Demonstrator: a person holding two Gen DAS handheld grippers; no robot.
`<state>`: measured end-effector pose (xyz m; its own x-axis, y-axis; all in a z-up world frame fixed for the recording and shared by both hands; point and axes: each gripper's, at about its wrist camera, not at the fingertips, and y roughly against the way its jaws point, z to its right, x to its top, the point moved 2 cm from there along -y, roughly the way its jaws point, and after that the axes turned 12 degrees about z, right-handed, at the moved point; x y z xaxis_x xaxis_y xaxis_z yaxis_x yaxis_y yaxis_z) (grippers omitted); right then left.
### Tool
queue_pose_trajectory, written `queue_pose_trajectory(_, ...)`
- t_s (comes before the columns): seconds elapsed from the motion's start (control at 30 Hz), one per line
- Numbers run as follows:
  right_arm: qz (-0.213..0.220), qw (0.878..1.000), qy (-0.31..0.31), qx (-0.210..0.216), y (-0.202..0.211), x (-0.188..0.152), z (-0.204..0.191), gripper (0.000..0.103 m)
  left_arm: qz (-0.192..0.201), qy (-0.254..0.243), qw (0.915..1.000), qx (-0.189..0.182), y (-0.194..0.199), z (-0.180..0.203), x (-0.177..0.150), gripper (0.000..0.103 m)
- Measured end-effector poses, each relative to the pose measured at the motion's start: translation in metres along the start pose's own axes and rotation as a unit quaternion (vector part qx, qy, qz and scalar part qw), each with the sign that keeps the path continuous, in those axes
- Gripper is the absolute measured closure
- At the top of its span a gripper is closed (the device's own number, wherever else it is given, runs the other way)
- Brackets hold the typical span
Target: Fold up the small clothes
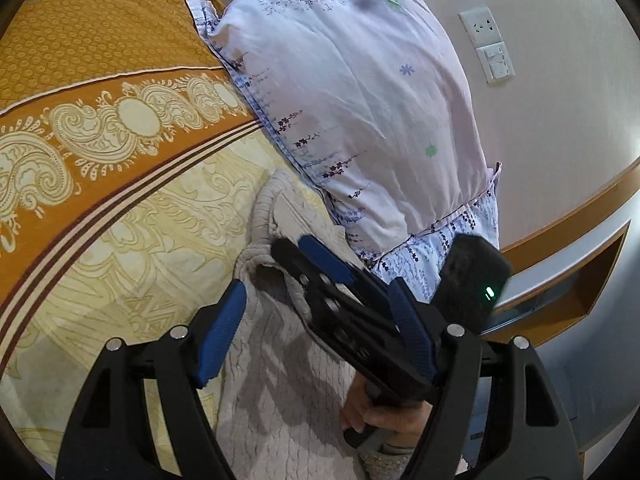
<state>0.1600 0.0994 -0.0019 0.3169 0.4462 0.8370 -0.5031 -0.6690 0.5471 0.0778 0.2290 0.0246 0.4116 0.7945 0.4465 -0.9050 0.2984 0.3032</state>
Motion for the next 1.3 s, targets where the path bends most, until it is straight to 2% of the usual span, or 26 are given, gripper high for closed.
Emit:
queue_pose_trajectory(0.03, -0.004, 1.000, -0.004, 0.003, -0.004, 0.000, 0.000, 0.078, -0.002, -0.001, 1.0000, 0.000, -0.001, 0.000, 0.000, 0.030)
queue_pose_trajectory(0.17, -0.006, 1.000, -0.007, 0.005, -0.003, -0.002, -0.004, 0.078, -0.008, -0.002, 1.0000, -0.002, -0.004, 0.001, -0.002, 0.030)
queue_pose_trajectory(0.3, -0.013, 1.000, -0.001, -0.020, -0.012, -0.004, -0.005, 0.078, -0.008, 0.000, 1.0000, -0.004, -0.005, 0.002, -0.003, 0.030)
queue_pose_trajectory(0.37, -0.013, 1.000, 0.000, -0.027, -0.016, -0.005, -0.006, 0.087, -0.008, -0.001, 1.0000, -0.005, -0.005, 0.003, -0.004, 0.030)
queue_pose_trajectory(0.4, -0.010, 1.000, -0.001, -0.027, -0.015, -0.006, -0.006, 0.097, -0.008, -0.002, 1.0000, -0.004, -0.004, 0.003, -0.003, 0.030)
queue_pose_trajectory(0.5, 0.019, 0.999, -0.036, -0.031, -0.002, -0.001, 0.008, 0.098, -0.005, -0.006, 1.0000, -0.001, -0.002, 0.004, -0.002, 0.030)
queue_pose_trajectory(0.6, 0.062, 0.993, -0.092, -0.040, 0.026, 0.008, 0.038, 0.098, -0.003, -0.008, 1.0000, 0.001, -0.001, 0.003, 0.000, 0.030)
queue_pose_trajectory(0.7, 0.119, 0.980, -0.146, -0.067, 0.069, 0.015, 0.079, 0.098, -0.012, -0.010, 0.9999, 0.002, -0.007, 0.003, -0.001, 0.030)
queue_pose_trajectory(0.77, 0.160, 0.963, -0.194, -0.094, 0.110, 0.012, 0.116, 0.098, -0.018, -0.013, 0.9997, 0.002, -0.011, 0.004, -0.003, 0.030)
queue_pose_trajectory(0.9, 0.210, 0.930, -0.266, -0.145, 0.177, -0.018, 0.176, 0.098, -0.028, -0.024, 0.9993, 0.002, -0.020, 0.008, -0.006, 0.030)
queue_pose_trajectory(0.97, 0.224, 0.909, -0.304, -0.177, 0.216, -0.049, 0.204, 0.098, -0.032, -0.028, 0.9991, 0.004, -0.025, 0.009, -0.006, 0.030)
queue_pose_trajectory(1.07, 0.196, 0.896, -0.340, -0.210, 0.243, -0.094, 0.228, 0.098, -0.038, -0.037, 0.9986, 0.005, -0.030, 0.013, -0.007, 0.030)
queue_pose_trajectory(1.17, 0.130, 0.883, -0.400, -0.208, 0.252, -0.144, 0.247, 0.097, -0.043, -0.052, 0.9977, 0.010, -0.033, 0.017, -0.007, 0.029)
queue_pose_trajectory(1.23, 0.107, 0.872, -0.432, -0.205, 0.259, -0.162, 0.256, 0.097, -0.046, -0.063, 0.9968, 0.016, -0.036, 0.020, -0.004, 0.029)
queue_pose_trajectory(1.27, 0.105, 0.870, -0.439, -0.200, 0.264, -0.164, 0.256, 0.095, -0.047, -0.068, 0.9964, 0.019, -0.037, 0.021, -0.001, 0.029)
queue_pose_trajectory(1.3, 0.106, 0.868, -0.443, -0.197, 0.268, -0.164, 0.257, 0.085, -0.049, -0.073, 0.9959, 0.020, -0.039, 0.023, 0.002, 0.029)
